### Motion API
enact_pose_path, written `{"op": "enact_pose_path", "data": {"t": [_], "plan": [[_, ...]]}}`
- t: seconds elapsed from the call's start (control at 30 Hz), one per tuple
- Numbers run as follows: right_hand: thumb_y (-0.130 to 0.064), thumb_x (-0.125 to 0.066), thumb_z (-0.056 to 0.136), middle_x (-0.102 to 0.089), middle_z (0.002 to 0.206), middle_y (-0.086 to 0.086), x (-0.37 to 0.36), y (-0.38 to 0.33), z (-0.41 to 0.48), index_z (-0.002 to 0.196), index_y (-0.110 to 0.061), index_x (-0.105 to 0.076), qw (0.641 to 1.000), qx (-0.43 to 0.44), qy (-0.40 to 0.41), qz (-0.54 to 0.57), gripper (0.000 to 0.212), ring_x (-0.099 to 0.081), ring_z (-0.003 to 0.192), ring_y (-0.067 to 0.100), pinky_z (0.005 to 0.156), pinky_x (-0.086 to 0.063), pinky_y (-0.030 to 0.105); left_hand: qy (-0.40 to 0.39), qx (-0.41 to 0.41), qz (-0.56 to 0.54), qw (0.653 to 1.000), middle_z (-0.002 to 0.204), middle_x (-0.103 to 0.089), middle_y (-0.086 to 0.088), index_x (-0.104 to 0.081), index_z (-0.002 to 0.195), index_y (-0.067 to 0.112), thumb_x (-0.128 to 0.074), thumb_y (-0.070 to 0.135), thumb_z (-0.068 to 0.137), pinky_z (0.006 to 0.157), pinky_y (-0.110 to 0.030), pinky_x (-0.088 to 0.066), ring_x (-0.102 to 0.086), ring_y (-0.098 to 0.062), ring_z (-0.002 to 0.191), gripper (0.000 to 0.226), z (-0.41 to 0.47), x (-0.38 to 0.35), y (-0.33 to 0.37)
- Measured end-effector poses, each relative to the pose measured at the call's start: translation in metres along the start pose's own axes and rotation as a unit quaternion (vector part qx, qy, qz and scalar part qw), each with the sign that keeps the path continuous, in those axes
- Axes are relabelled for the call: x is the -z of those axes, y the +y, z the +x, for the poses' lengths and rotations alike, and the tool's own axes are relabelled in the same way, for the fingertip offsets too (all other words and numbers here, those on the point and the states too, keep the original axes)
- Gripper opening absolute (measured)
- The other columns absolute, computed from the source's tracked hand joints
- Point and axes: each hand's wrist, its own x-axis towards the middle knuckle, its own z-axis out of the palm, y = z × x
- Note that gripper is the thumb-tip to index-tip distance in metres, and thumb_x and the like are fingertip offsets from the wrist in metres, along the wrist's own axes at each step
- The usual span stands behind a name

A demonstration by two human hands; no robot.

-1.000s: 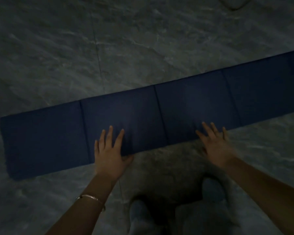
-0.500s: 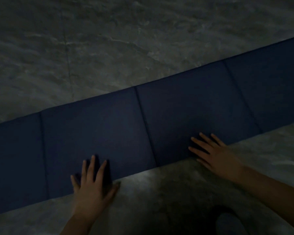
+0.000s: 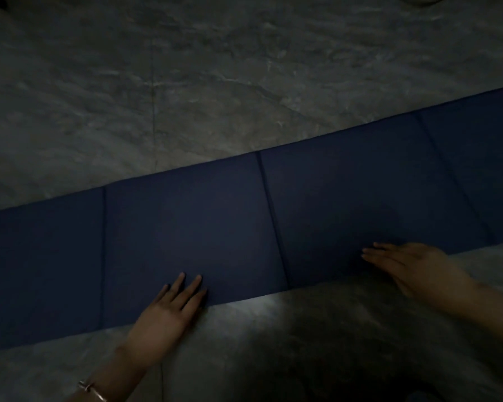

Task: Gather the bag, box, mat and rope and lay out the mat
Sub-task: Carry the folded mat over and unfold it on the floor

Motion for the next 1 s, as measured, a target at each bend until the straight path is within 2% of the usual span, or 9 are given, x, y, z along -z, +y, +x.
{"op": "enact_pose_path", "data": {"t": [0.07, 0.13, 0.23, 0.37, 0.43, 0.6, 0.73, 0.8, 1.0], "plan": [[-0.025, -0.046, 0.088, -0.073, 0.100, 0.007, 0.019, 0.001, 0.009, 0.116, -0.016, -0.056, 0.999, 0.004, 0.033, -0.016, 0.031, -0.071, 0.080, 0.021, 0.072, -0.052, 0.028, 0.055, -0.022, -0.012, 0.998, 0.119, -0.067, -0.009, -0.044, 0.126, 0.012, -0.032, 0.022, 0.091, 0.096, -0.035, -0.042, -0.066, -0.030, 0.104, 0.038, -0.005, 0.013, -0.003], [-0.018, -0.072, 0.064, -0.073, 0.092, 0.010, 0.043, 0.005, 0.022, 0.109, -0.013, -0.065, 0.998, -0.012, 0.057, -0.032, 0.046, -0.071, 0.072, 0.026, 0.063, -0.056, 0.037, 0.099, -0.005, -0.024, 0.995, 0.111, -0.070, -0.011, -0.049, 0.124, 0.008, -0.038, 0.013, 0.082, 0.098, -0.034, -0.034, -0.070, -0.026, 0.096, 0.044, -0.008, 0.036, -0.010], [-0.013, -0.054, 0.069, -0.070, 0.089, 0.016, 0.077, 0.021, 0.049, 0.106, -0.009, -0.062, 0.991, -0.019, 0.110, -0.072, 0.038, -0.068, 0.069, 0.032, 0.060, -0.055, 0.043, 0.158, 0.016, -0.014, 0.987, 0.098, -0.072, -0.009, -0.058, 0.115, 0.007, -0.041, 0.014, 0.077, 0.096, -0.036, -0.042, -0.071, -0.022, 0.082, 0.043, -0.004, 0.083, -0.024], [-0.004, -0.052, 0.070, -0.065, 0.083, 0.022, 0.123, 0.044, 0.101, 0.102, 0.000, -0.061, 0.976, -0.036, 0.195, -0.093, 0.033, -0.062, 0.059, 0.036, 0.047, -0.051, 0.038, 0.261, 0.045, 0.053, 0.963, 0.078, -0.068, -0.016, -0.061, 0.102, 0.002, -0.042, 0.015, 0.076, 0.065, -0.044, -0.057, -0.068, -0.032, 0.066, 0.034, 0.024, 0.151, -0.044], [-0.008, -0.040, 0.074, -0.060, 0.078, 0.025, 0.146, 0.057, 0.131, 0.101, 0.002, -0.060, 0.960, -0.035, 0.245, -0.134, 0.035, -0.059, 0.056, 0.039, 0.047, -0.045, 0.037, 0.308, 0.080, 0.098, 0.943, 0.077, -0.065, -0.019, -0.060, 0.105, 0.001, -0.042, 0.013, 0.081, 0.070, -0.045, -0.054, -0.064, -0.035, 0.064, 0.032, 0.046, 0.181, -0.065], [-0.004, -0.045, 0.081, -0.058, 0.080, 0.024, 0.186, 0.100, 0.216, 0.099, 0.000, -0.059, 0.918, -0.053, 0.313, -0.236, 0.023, -0.053, 0.071, 0.037, 0.059, -0.032, 0.038, 0.378, 0.151, 0.164, 0.898, 0.106, -0.061, -0.023, -0.057, 0.117, 0.005, -0.045, 0.013, 0.092, 0.092, -0.052, -0.040, -0.058, -0.041, 0.091, 0.029, 0.109, 0.240, -0.113], [-0.006, -0.049, 0.078, -0.062, 0.088, 0.021, 0.194, 0.126, 0.277, 0.098, -0.002, -0.058, 0.911, -0.103, 0.295, -0.270, 0.022, -0.054, 0.083, 0.035, 0.067, -0.034, 0.038, 0.397, 0.212, 0.144, 0.881, 0.103, -0.048, -0.025, -0.060, 0.117, 0.006, -0.054, 0.012, 0.091, 0.069, -0.050, -0.041, -0.049, -0.043, 0.089, 0.027, 0.158, 0.265, -0.138], [-0.008, -0.048, 0.076, -0.063, 0.091, 0.021, 0.188, 0.134, 0.300, 0.101, -0.002, -0.058, 0.908, -0.130, 0.291, -0.273, 0.027, -0.055, 0.085, 0.035, 0.072, -0.034, 0.038, 0.382, 0.238, 0.136, 0.883, 0.097, -0.047, -0.026, -0.057, 0.121, 0.005, -0.055, 0.012, 0.091, 0.068, -0.052, -0.042, -0.049, -0.043, 0.086, 0.031, 0.180, 0.268, -0.149], [-0.018, -0.033, 0.085, -0.038, 0.146, 0.017, 0.136, 0.150, 0.334, 0.143, -0.012, -0.035, 0.926, -0.205, 0.200, -0.246, 0.058, -0.036, 0.132, 0.037, 0.106, -0.029, 0.048, 0.260, 0.300, 0.060, 0.916, 0.125, -0.050, -0.020, -0.023, 0.147, 0.021, -0.051, 0.033, 0.090, 0.083, -0.057, -0.043, -0.052, -0.042, 0.109, 0.065, 0.232, 0.243, -0.159]]}}
